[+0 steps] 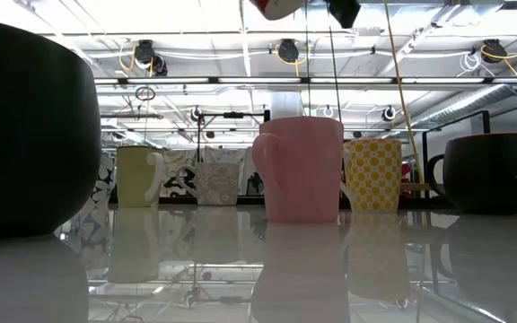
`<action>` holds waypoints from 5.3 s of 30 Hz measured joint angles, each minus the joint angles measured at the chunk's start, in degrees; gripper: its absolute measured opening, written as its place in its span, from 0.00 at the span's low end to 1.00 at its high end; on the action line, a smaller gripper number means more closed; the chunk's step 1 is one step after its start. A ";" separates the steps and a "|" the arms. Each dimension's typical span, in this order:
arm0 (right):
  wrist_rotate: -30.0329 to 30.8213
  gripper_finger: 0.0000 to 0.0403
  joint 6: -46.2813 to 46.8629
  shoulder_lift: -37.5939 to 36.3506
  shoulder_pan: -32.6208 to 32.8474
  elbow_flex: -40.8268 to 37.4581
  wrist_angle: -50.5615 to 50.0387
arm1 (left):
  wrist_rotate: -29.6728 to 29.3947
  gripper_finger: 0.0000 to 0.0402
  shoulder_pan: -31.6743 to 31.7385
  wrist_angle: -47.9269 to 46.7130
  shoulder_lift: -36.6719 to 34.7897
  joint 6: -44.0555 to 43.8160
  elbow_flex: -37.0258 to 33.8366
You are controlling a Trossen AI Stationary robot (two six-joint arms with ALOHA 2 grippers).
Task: Place coffee mugs
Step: Put the orange mug on the shelf
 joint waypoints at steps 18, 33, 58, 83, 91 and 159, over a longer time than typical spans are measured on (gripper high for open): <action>-3.15 0.93 -1.83 3.58 0.72 0.00 0.55 | -0.53 0.06 -1.72 0.34 0.00 -0.31 -0.09; -13.56 0.99 0.55 11.37 0.68 -0.02 8.14 | 1.13 0.06 -1.72 -1.01 0.74 -0.11 -0.09; -25.05 0.99 11.40 16.75 -1.80 -0.09 18.15 | 1.67 0.06 -1.55 -2.22 0.74 0.26 -0.09; -28.49 0.99 29.50 18.32 -1.84 -0.13 30.64 | 1.08 0.06 -1.50 -2.33 0.57 -0.99 0.02; -27.88 0.97 28.24 18.30 -1.84 -0.13 30.71 | 0.23 0.06 -1.50 -2.33 0.63 -2.09 0.02; -18.20 0.91 2.77 18.28 -13.11 -0.02 33.32 | 9.70 0.68 13.31 22.51 -9.66 -70.55 -0.09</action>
